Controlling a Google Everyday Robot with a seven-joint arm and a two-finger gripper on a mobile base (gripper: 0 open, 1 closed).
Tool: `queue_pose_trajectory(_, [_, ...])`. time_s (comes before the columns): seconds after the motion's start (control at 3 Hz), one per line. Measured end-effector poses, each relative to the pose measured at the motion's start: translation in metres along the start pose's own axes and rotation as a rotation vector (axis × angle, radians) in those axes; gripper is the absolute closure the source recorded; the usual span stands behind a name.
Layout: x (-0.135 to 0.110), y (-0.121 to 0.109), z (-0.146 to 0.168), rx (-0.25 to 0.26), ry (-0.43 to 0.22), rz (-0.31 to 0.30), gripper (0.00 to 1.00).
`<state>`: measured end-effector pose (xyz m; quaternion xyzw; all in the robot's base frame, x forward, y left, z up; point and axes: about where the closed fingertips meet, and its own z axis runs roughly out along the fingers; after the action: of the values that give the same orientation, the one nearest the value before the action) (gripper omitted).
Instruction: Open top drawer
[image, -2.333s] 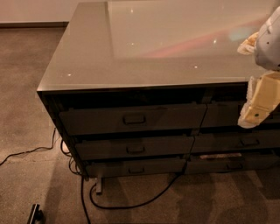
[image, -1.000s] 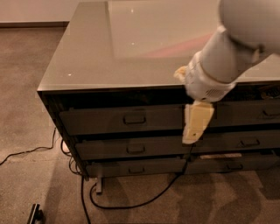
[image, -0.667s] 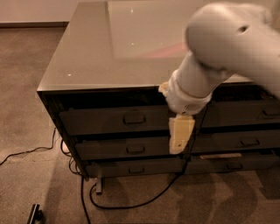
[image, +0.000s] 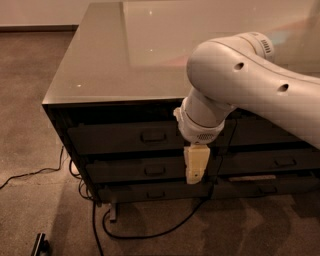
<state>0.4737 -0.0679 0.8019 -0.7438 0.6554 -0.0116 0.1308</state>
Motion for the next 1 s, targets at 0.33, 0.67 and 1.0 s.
queue_pose_trajectory(0.33, [0.002, 0.006, -0.002, 0.012, -0.014, 0.014, 0.0])
queue_pose_trajectory(0.67, [0.008, 0.001, 0.008, 0.03, -0.079, 0.027, 0.0])
queue_pose_trajectory(1.0, [0.013, -0.017, 0.027, 0.045, -0.145, 0.026, 0.0])
